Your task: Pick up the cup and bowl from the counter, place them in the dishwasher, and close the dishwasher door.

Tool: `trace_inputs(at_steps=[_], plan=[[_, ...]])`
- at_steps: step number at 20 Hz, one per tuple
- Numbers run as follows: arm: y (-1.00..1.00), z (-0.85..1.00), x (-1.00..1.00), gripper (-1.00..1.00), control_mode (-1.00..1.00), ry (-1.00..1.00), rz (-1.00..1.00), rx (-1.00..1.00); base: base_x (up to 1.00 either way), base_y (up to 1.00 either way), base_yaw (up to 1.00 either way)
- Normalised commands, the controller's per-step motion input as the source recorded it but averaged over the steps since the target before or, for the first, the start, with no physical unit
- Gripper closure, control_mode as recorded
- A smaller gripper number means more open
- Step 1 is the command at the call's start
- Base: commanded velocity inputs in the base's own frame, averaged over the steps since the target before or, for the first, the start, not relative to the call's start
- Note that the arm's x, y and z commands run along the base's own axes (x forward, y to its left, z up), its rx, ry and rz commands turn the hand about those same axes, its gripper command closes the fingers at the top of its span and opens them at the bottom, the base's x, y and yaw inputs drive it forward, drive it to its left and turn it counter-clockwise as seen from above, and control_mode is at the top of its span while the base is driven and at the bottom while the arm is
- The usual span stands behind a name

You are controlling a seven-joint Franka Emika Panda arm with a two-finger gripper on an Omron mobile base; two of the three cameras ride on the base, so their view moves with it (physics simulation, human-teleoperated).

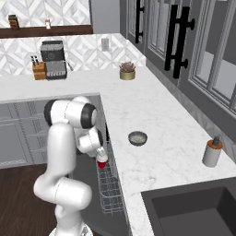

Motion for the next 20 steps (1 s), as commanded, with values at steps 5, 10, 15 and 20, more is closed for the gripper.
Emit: trace_inputs(at_steps=[5,10,15,20], plan=[[0.00,1.00,-0.24,-1.00,-1.00,0.00,0.01,-0.12,0.00,0.00,0.00],[0.15,1.00,-0.04,-1.00,-1.00,0.02,0.00,-0.02,0.00,0.00,0.00],[0.02,1.00,0.00,-1.00,-1.00,0.02,-0.05,0.00,0.00,0.00,0.00],[-0.19,1.00,0.00,-1.00,-1.00,0.07,-0.09,0.00,0.00,0.00,0.00]])
